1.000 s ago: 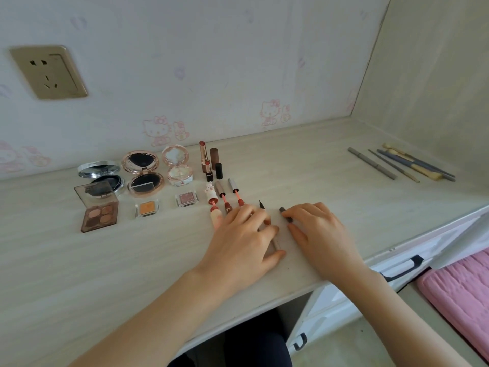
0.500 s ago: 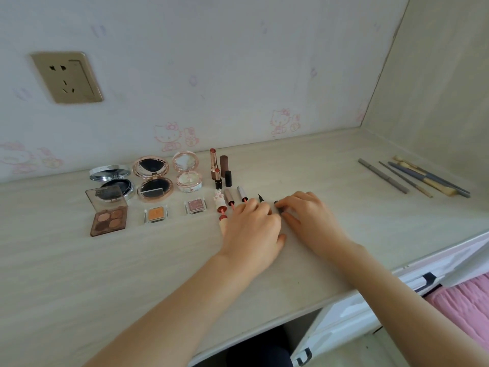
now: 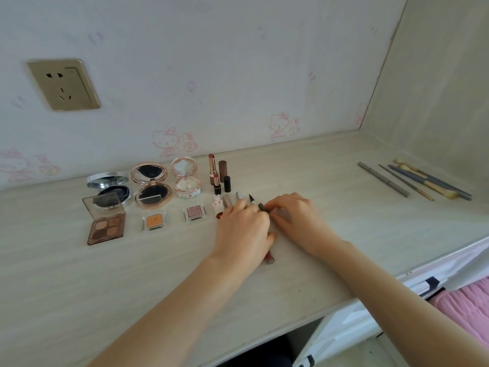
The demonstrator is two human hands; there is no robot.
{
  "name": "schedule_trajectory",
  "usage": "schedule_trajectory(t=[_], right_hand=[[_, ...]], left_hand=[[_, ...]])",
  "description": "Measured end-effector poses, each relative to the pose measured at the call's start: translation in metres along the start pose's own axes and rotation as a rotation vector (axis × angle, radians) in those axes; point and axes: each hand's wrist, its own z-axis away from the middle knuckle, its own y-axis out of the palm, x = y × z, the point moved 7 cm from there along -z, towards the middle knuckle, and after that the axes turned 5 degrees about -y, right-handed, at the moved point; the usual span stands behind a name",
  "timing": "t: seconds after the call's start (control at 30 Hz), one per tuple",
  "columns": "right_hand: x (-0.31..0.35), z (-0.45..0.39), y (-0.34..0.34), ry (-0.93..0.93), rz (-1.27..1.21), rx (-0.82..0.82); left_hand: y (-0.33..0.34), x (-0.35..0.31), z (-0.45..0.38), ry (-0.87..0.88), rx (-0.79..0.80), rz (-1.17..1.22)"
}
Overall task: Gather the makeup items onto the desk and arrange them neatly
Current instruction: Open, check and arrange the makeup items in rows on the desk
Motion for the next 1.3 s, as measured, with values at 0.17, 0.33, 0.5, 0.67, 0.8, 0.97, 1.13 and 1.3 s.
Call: schedule_trajectory(t=[0.17,0.33,0.5,0.67,0.8,0.97,1.13,1.3], right_hand=[[0.001,0.002,0.000,-0.020,-0.003,0.017],[-0.003,0.007,-0.010,-0.005,0.033,0.025],[-0.019,0.017,-0.026,0.022,0.131,0.064],[-0.043,0.037,-0.053,0.069,0.271,0.129],[-0.064,0.053,-0.082,0.130,0.353,0.124],[-0.104,0.067,-0.113,0.226,0.400,0.098],[-0.137,0.075,-0.140,0.287,0.471,0.078],[-0.166,0.074,-0.161,0.354,0.552,0.013]], left_hand=[[0.000,0.002,-0.001,-0.009,-0.005,0.014],[0.000,0.006,-0.002,-0.015,-0.012,0.054],[-0.002,0.003,-0.009,0.014,-0.067,0.133],[0.001,-0.014,-0.029,0.122,-0.054,0.116],[0.002,-0.043,-0.053,0.221,-0.037,0.190],[0.021,-0.093,-0.091,0.310,0.033,0.281],[0.053,-0.133,-0.131,0.321,0.110,0.299],[0.077,-0.163,-0.170,0.301,0.191,0.326]])
